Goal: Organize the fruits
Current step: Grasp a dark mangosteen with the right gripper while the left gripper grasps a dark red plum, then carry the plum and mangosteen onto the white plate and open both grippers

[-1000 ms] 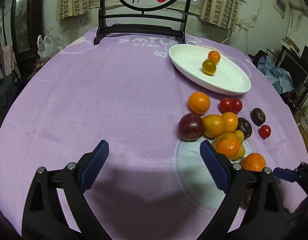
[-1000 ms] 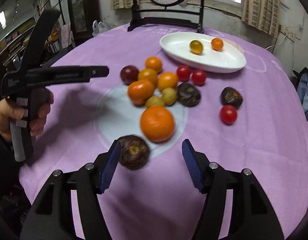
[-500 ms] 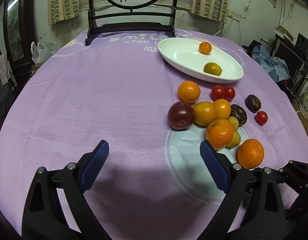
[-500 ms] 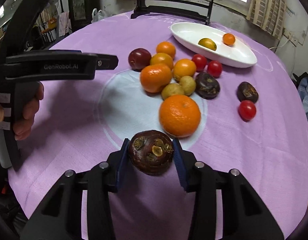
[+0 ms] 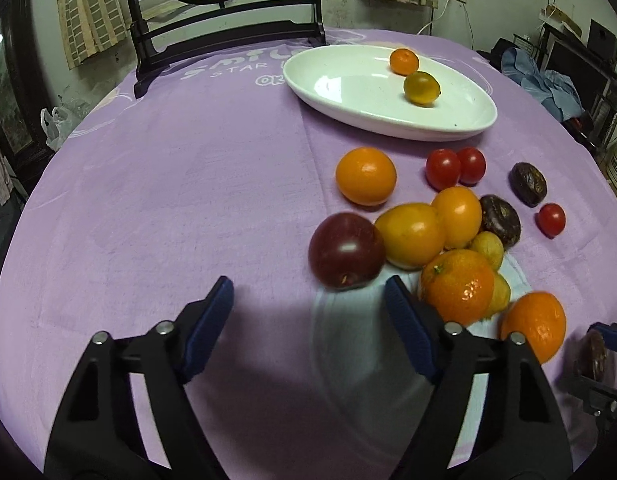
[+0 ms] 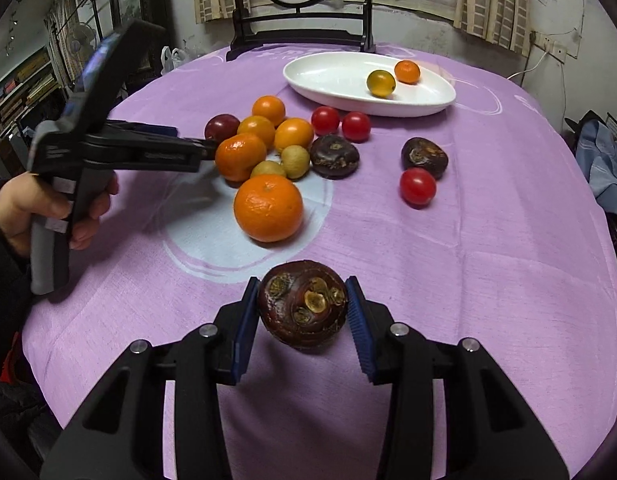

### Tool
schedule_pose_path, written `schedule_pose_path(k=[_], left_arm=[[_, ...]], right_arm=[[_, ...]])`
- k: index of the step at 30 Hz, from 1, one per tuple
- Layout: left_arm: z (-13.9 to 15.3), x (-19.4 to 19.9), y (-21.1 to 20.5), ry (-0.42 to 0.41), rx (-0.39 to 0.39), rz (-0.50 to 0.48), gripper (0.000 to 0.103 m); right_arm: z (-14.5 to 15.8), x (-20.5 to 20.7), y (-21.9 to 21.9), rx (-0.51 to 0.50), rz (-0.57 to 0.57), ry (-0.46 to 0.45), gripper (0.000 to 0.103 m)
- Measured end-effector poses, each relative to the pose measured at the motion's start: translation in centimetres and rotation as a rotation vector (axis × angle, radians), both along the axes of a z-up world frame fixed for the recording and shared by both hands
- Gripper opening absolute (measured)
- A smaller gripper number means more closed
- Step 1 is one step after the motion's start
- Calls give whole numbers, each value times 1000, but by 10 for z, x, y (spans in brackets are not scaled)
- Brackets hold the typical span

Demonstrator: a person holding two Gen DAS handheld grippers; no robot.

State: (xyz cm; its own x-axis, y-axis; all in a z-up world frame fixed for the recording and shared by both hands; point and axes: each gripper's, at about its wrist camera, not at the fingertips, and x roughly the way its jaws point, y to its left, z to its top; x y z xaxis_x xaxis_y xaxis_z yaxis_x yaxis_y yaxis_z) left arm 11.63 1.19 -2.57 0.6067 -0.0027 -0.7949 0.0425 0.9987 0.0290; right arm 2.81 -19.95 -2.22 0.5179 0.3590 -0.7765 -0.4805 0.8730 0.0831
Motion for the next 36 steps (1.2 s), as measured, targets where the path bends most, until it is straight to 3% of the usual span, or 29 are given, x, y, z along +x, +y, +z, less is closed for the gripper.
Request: schedule_pose_path(k=[4, 8, 17, 26, 31, 36], left_arm=[[-2, 14, -2, 4, 0, -15, 71], [-5, 20, -6, -1, -54, -84, 39], [2, 15, -3, -13, -73, -94, 38], [58, 0, -7, -115, -114, -122, 38], [77, 24, -19, -143, -138, -124, 38], [69, 73, -28, -109, -172, -88, 38]], right_arm=[[4, 0, -1, 8, 1, -10, 43], [6, -1, 0, 9, 5, -13, 43], [12, 5, -1, 12, -3, -24, 43], [56, 42, -7, 24, -45, -147, 43], [79, 87, -2, 55, -76, -248, 43], [66, 150, 5, 45, -131, -219, 43]])
